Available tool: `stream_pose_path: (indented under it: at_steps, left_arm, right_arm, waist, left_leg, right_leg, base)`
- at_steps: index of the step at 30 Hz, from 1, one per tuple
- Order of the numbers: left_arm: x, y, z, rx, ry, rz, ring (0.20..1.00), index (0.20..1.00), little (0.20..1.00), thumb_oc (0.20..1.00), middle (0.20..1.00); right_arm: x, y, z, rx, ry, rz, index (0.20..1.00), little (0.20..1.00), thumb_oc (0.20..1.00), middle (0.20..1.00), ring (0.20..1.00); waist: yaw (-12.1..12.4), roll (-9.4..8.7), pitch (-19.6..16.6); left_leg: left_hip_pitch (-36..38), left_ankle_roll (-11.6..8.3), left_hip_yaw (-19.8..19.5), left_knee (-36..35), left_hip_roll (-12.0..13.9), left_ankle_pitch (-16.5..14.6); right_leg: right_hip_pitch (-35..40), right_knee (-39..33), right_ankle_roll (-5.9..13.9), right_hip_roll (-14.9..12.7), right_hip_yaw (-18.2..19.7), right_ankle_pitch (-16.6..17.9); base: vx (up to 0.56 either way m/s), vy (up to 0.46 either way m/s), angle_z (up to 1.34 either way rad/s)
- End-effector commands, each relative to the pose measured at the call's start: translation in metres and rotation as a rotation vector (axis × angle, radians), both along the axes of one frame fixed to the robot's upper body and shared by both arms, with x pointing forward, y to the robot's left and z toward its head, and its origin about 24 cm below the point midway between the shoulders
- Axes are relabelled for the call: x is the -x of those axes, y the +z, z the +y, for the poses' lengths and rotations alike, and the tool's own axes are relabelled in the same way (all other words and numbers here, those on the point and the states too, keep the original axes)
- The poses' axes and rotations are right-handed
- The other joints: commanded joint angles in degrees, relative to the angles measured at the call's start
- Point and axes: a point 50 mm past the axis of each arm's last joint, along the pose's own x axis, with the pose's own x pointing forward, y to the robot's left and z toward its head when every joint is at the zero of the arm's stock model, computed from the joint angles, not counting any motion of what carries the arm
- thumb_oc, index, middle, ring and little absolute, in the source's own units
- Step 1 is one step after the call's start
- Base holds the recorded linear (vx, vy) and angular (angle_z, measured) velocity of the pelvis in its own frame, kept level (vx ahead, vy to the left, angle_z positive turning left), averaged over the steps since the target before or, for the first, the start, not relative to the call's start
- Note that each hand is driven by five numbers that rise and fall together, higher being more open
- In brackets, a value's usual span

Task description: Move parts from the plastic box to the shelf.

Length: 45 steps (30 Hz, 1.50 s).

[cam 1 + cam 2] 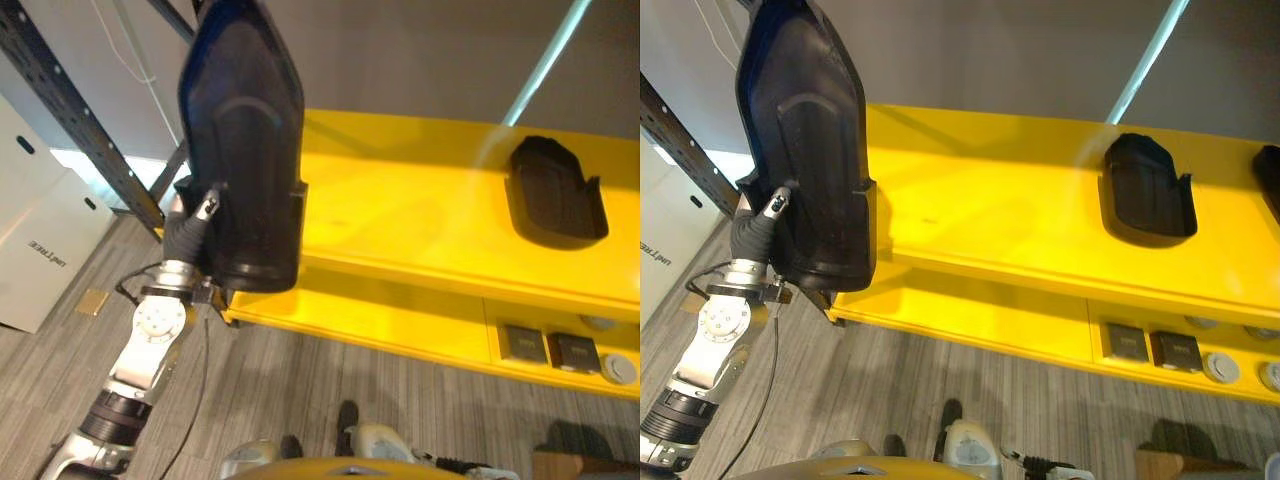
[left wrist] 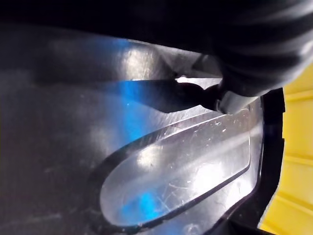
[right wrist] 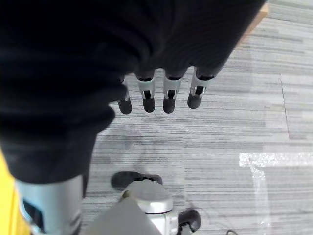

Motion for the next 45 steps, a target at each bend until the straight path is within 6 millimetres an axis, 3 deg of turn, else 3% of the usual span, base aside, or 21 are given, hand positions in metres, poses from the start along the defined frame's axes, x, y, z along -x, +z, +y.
stream_pose_path:
  at_steps: [1,2,4,5,6,7,9,14,15,21,25,33,34,35,36,43,45]
  left_arm:
    - [-0.003,0.032,-0.008,0.015,-0.09,-0.141,0.2,0.2,0.2,0.2,0.2]
    - [-0.005,0.031,-0.006,0.008,-0.088,-0.125,0.2,0.2,0.2,0.2,0.2]
    - [-0.008,0.024,-0.007,-0.013,-0.09,-0.071,0.2,0.2,0.2,0.2,0.2]
    - [-0.008,0.018,-0.006,-0.011,-0.066,-0.034,0.2,0.2,0.2,0.2,0.2]
    - [-0.009,0.013,-0.005,0.001,-0.059,0.001,0.2,0.2,0.2,0.2,0.2]
    - [-0.01,0.008,0.0,0.02,-0.028,0.03,0.2,0.2,0.2,0.2,0.2]
    - [-0.016,0.0,0.004,0.029,0.012,0.093,0.2,0.2,0.2,0.2,0.2]
    - [-0.031,-0.029,-0.001,0.042,0.063,0.29,0.2,0.2,0.2,0.2,0.2]
    - [-0.034,-0.039,-0.005,0.04,0.084,0.34,0.2,0.2,0.2,0.2,0.2]
    - [-0.046,-0.047,-0.02,0.069,0.169,0.432,0.2,0.2,0.2,0.2,0.2]
    - [-0.054,-0.054,-0.026,0.051,0.242,0.474,0.2,0.2,0.2,0.2,0.2]
    - [-0.058,-0.066,-0.032,0.0,0.329,0.56,0.206,0.206,0.206,0.206,0.206]
    - [-0.058,-0.066,-0.032,0.003,0.332,0.563,0.329,0.329,0.329,0.329,0.329]
    - [-0.057,-0.068,-0.032,0.003,0.334,0.574,0.589,0.589,0.589,0.589,0.589]
    - [-0.056,-0.071,-0.032,-0.008,0.337,0.588,1.0,1.0,1.0,1.0,1.0]
    - [-0.048,-0.093,-0.019,-0.28,0.433,0.685,1.0,1.0,1.0,1.0,1.0]
    - [-0.05,-0.085,-0.011,-0.384,0.485,0.622,1.0,1.0,1.0,1.0,1.0]
  right_arm:
    - [-0.001,0.003,-0.01,0.014,0.003,-0.021,1.0,1.0,1.0,1.0,1.0]
    - [-0.002,0.003,-0.01,0.013,0.01,-0.032,1.0,1.0,1.0,1.0,1.0]
    - [-0.009,0.005,-0.011,0.009,0.013,-0.062,1.0,1.0,1.0,1.0,1.0]
    - [-0.017,0.007,-0.011,0.007,0.04,-0.074,1.0,1.0,1.0,1.0,1.0]
    - [-0.022,0.009,-0.012,0.01,0.066,-0.076,1.0,1.0,1.0,1.0,1.0]
    - [-0.029,0.011,-0.013,0.022,0.103,-0.078,1.0,1.0,1.0,1.0,1.0]
    - [-0.034,0.012,-0.012,0.035,0.085,-0.08,1.0,1.0,1.0,1.0,1.0]
    - [-0.014,0.003,0.0,-0.019,0.047,-0.022,1.0,1.0,1.0,1.0,1.0]
    - [-0.005,0.0,0.005,-0.029,0.066,0.015,1.0,1.0,1.0,1.0,1.0]
    - [0.022,-0.008,0.02,-0.084,0.137,0.101,1.0,1.0,1.0,1.0,1.0]
    - [0.021,-0.01,0.026,-0.092,0.15,0.086,1.0,1.0,1.0,1.0,1.0]
    - [-0.005,-0.006,0.029,-0.104,0.15,-0.013,1.0,1.0,1.0,1.0,1.0]
    - [-0.005,-0.006,0.029,-0.105,0.152,-0.014,1.0,1.0,1.0,1.0,1.0]
    - [-0.006,-0.006,0.029,-0.105,0.158,-0.014,1.0,1.0,1.0,1.0,1.0]
    - [-0.007,-0.006,0.03,-0.106,0.161,-0.015,1.0,1.0,1.0,1.0,1.0]
    - [-0.009,-0.006,0.032,-0.117,0.141,-0.016,1.0,1.0,1.0,1.0,1.0]
    - [-0.01,-0.005,0.029,-0.11,0.134,-0.018,1.0,1.0,1.0,1.0,1.0]
  waist:
    - [-0.54,-0.8,0.91]
    - [-0.76,-0.71,0.93]
    - [-1.51,0.19,0.26]
    - [-1.43,1.39,0.08]
    - [-1.08,1.74,-0.04]
    - [-0.68,1.74,-0.07]
    - [-1.03,2.04,-1.02]
    - [-3.37,2.92,-1.06]
    - [-3.97,2.83,-1.08]
    - [-5.73,2.62,-0.58]
    - [-6.36,2.25,0.26]
    - [-6.87,1.85,2.16]
    - [-6.86,1.85,2.18]
    - [-6.78,1.82,2.17]
    - [-6.68,1.83,2.17]
    - [-5.62,2.2,0.82]
    - [-5.39,2.51,0.2]
  left_leg:
    - [-10.35,-1.62,-3.84,16.0,5.12,-1.94]
    - [-11.2,-2.07,-3.58,14.71,6.96,-1.05]
    - [-7.85,-2.87,-2.55,3.66,10.01,1.22]
    - [-5.63,-4.05,-4.83,-8.52,10.79,4.37]
    - [-5.76,-4.29,-7.65,-12.72,10.42,5.53]
    - [-6.34,-3.33,-11.91,-13.67,9.16,4.14]
    - [-4.07,-3.06,-10.68,-17.91,9.13,2.36]
    - [0.89,-2.74,-9.19,-25.16,9.35,3.32]
    - [1.35,-2.67,-8.94,-25.85,9.03,3.17]
    - [1.25,-2.27,-7.77,-26.21,8.29,2.17]
    - [0.16,-2.09,-7.61,-25.51,8.36,1.98]
    - [-1.07,-1.48,-7.49,-23.41,7.17,0.95]
    - [-1.06,-1.47,-7.53,-23.38,7.13,0.92]
    - [-0.95,-1.38,-7.56,-23.23,6.94,0.73]
    - [-0.84,-1.36,-7.59,-23.22,6.84,0.67]
    - [0.03,-2.14,-8.03,-23.86,7.39,1.63]
    - [0.15,-2.56,-8.07,-23.68,7.78,2.04]
  right_leg:
    - [8.28,-5.14,1.02,0.4,1.27,-3.14]
    - [8.63,-5.2,1.1,0.69,1.99,-3.42]
    - [8.81,-4.97,1.95,1.03,3.16,-3.95]
    - [9.72,-5.48,2.97,1.45,5.49,-4.43]
    - [10.01,-5.69,3.4,1.46,7.7,-4.6]
    - [9.9,-5.17,3.51,1.33,10.99,-5.05]
    - [9.3,-5.5,4.17,0.79,10.95,-5.03]
    - [6.67,-4.75,5.75,0.31,9.78,-3.28]
    - [6.28,-5.87,6.29,0.26,9.8,-2.4]
    - [5.9,-9.03,7.0,-0.19,10.24,-1.27]
    - [5.45,-8.7,7.15,-0.71,10.91,-1.66]
    - [5.15,-9.11,6.05,0.5,11.43,-2.05]
    - [5.16,-9.12,6.03,0.53,11.44,-2.04]
    - [5.23,-9.18,5.97,0.6,11.33,-2.02]
    - [5.36,-9.25,5.85,0.68,11.19,-2.06]
    - [7.36,-10.21,5.35,1.2,10.29,-2.28]
    - [8.23,-10.36,5.25,1.21,10.05,-2.46]
  base:
    - [0.21,-0.055,-0.05]
    - [0.22,0.081,-0.24]
    - [0.34,0.289,-0.49]
    - [0.4,0.438,-0.91]
    - [0.4,0.439,-1.01]
    - [0.28,0.297,-0.97]
    - [0.19,0.209,-1.07]
    - [0.15,0.074,-0.66]
    - [0.1,0.034,-0.36]
    - [0.06,0.01,-0.01]
    - [0.0,-0.025,-0.14]
    - [-0.01,-0.019,-0.05]
    - [0.0,0.0,0.0]
    - [0.0,0.0,0.0]
    - [0.0,0.0,0.0]
    - [-0.01,-0.01,0.09]
    - [-0.07,0.053,0.08]
